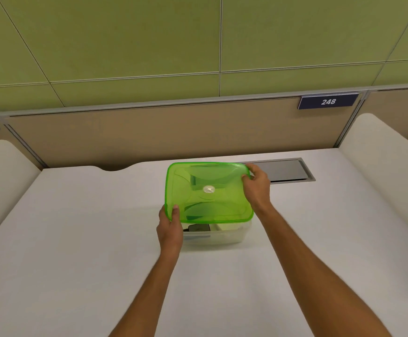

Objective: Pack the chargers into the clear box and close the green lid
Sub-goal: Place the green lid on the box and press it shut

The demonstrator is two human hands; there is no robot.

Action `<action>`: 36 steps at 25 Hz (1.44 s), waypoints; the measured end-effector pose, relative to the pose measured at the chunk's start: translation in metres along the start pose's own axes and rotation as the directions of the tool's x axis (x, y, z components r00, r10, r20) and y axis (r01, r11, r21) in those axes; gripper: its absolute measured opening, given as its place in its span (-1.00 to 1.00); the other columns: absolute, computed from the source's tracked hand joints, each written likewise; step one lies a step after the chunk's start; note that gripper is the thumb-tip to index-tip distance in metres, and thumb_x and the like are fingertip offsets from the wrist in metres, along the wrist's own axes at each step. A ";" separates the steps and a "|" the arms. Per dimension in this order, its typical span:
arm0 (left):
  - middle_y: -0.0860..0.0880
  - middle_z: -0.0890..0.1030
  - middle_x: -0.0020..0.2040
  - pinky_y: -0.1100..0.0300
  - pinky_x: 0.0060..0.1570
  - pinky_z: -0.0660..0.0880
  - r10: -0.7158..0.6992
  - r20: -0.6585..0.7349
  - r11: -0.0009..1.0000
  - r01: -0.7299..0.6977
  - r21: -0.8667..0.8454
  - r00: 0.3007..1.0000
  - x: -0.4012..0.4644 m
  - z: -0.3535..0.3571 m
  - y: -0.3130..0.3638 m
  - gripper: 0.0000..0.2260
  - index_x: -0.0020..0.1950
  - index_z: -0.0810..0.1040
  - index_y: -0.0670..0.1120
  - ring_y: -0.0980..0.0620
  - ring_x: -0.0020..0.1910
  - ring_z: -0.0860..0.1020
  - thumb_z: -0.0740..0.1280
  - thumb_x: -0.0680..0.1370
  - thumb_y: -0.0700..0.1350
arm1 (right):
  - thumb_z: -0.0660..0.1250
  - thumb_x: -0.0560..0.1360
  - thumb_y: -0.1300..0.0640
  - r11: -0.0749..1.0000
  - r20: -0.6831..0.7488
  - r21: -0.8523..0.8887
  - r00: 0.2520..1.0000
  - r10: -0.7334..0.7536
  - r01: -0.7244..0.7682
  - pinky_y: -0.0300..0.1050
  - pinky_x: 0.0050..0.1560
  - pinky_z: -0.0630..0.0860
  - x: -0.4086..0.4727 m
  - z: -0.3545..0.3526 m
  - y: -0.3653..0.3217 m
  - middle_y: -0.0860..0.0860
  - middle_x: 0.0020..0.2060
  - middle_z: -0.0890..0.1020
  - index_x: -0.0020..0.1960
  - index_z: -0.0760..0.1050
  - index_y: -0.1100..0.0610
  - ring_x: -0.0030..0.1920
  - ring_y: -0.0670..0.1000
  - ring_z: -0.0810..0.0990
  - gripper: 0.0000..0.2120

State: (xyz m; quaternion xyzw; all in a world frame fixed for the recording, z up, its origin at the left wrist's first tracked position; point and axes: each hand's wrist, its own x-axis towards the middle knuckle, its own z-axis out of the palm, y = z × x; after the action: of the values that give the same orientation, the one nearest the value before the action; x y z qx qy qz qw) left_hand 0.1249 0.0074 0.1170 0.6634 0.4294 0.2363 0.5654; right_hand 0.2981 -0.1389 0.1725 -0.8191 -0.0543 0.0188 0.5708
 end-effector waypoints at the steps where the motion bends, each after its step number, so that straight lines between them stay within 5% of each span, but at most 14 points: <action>1: -0.17 0.54 0.22 0.17 0.00 0.32 -0.009 -0.007 1.000 0.009 0.026 1.000 0.000 0.002 -0.003 -0.62 0.37 0.38 -0.10 -0.10 0.05 0.48 0.15 0.63 0.07 | 0.25 0.49 0.27 0.994 0.005 -0.107 1.000 0.007 -0.006 0.02 0.13 0.50 0.002 0.006 0.006 0.16 0.15 0.63 0.30 0.50 0.12 0.05 0.16 0.59 -0.62; 4: -0.19 0.48 0.30 0.06 0.03 0.39 -0.041 -0.010 0.993 0.042 0.106 0.999 0.001 0.007 -0.012 -0.61 0.37 0.34 -0.12 -0.20 0.12 0.50 0.14 0.63 0.07 | 0.24 0.53 0.18 0.946 0.052 -0.324 0.998 0.047 -0.028 0.03 0.22 0.41 0.001 0.020 0.024 0.20 0.24 0.57 0.38 0.40 0.15 0.24 0.24 0.50 -0.59; 7: -0.21 0.39 0.42 -0.05 0.27 0.35 -0.098 0.003 0.982 0.096 0.163 0.995 0.002 0.009 -0.022 -0.51 0.48 0.23 -0.14 -0.24 0.32 0.40 0.12 0.63 0.08 | 0.21 0.56 0.17 0.909 0.089 -0.417 0.995 0.038 0.003 0.03 0.23 0.40 -0.001 0.028 0.036 0.21 0.29 0.53 0.41 0.35 0.20 0.29 0.24 0.47 -0.58; 10: -0.22 0.44 0.37 -0.01 0.28 0.33 -0.120 0.013 0.981 0.117 0.158 0.993 0.003 0.007 -0.026 -0.52 0.48 0.26 -0.14 -0.22 0.32 0.41 0.12 0.63 0.09 | 0.20 0.58 0.13 0.882 0.117 -0.470 0.992 0.051 0.010 0.04 0.24 0.40 0.000 0.034 0.041 0.17 0.35 0.48 0.43 0.31 0.19 0.32 0.22 0.45 -0.57; 17: -0.17 0.65 0.01 0.11 0.00 0.47 -0.115 -0.053 0.991 0.118 0.063 0.992 0.002 0.000 -0.031 -0.68 0.17 0.58 -0.09 -0.19 0.02 0.57 0.30 0.56 0.10 | 0.11 0.59 0.03 0.830 0.167 -0.558 0.981 0.094 0.015 0.14 0.12 0.44 -0.002 0.040 0.048 0.19 0.35 0.41 0.46 0.21 0.13 0.24 0.29 0.47 -0.54; 21: -0.10 0.57 -0.38 0.11 -0.26 0.52 -0.216 -0.052 0.973 0.211 -0.092 0.975 0.001 -0.004 -0.031 -0.76 0.05 0.64 -0.09 -0.02 -0.49 0.50 0.38 0.52 0.04 | 0.06 0.59 -0.07 0.768 0.200 -0.640 0.965 0.171 -0.003 0.16 0.15 0.41 -0.003 0.038 0.049 0.23 0.34 0.40 0.51 0.09 0.05 0.27 0.32 0.42 -0.47; 27: -0.17 0.61 -0.03 -0.07 -0.06 0.59 -0.260 -0.018 0.944 0.250 -0.217 0.965 -0.006 -0.008 -0.034 -0.67 0.25 0.55 -0.12 0.14 -0.64 0.44 0.42 0.51 -0.09 | 0.07 0.57 -0.17 0.668 0.181 -0.744 0.965 0.188 0.009 0.14 0.18 0.40 -0.021 0.035 0.046 0.18 0.42 0.33 0.55 0.01 0.12 0.34 0.28 0.34 -0.35; 29: -0.21 0.62 -0.01 0.02 -0.08 0.61 -0.244 -0.025 0.952 0.234 -0.198 0.969 -0.012 -0.011 -0.034 -0.64 0.29 0.53 -0.12 0.12 -0.62 0.48 0.41 0.52 -0.09 | 0.10 0.56 -0.19 0.640 0.167 -0.768 0.972 0.168 0.021 0.12 0.17 0.41 -0.030 0.032 0.044 0.18 0.40 0.37 0.52 0.06 0.21 0.32 0.27 0.37 -0.31; 32: -0.26 0.65 -0.03 0.40 -0.41 0.48 -0.150 -0.058 0.981 0.141 -0.134 0.987 -0.024 -0.014 -0.035 -0.67 0.30 0.50 -0.10 0.02 -0.51 0.54 0.36 0.56 -0.06 | 0.17 0.54 -0.20 0.636 0.133 -0.771 0.987 0.090 0.046 0.05 0.02 0.46 -0.042 0.025 0.044 0.17 0.25 0.52 0.36 0.29 0.26 0.21 0.25 0.49 -0.39; 36: -0.25 0.65 -0.09 0.45 -0.48 0.43 -0.071 -0.057 0.994 0.066 -0.092 0.996 -0.034 -0.015 -0.033 -0.74 0.26 0.53 -0.10 -0.03 -0.47 0.57 0.31 0.59 -0.09 | 0.23 0.50 -0.22 0.649 0.105 -0.759 0.994 0.035 0.057 0.00 -0.10 0.46 -0.050 0.018 0.044 0.16 0.11 0.61 0.21 0.41 0.23 0.11 0.24 0.56 -0.45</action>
State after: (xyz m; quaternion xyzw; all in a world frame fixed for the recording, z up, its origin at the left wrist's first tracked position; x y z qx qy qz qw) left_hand 0.0856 -0.0130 0.0946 0.6148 0.4578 0.2556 0.5892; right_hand 0.2497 -0.1427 0.1234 -0.9801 -0.0937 0.0360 0.1711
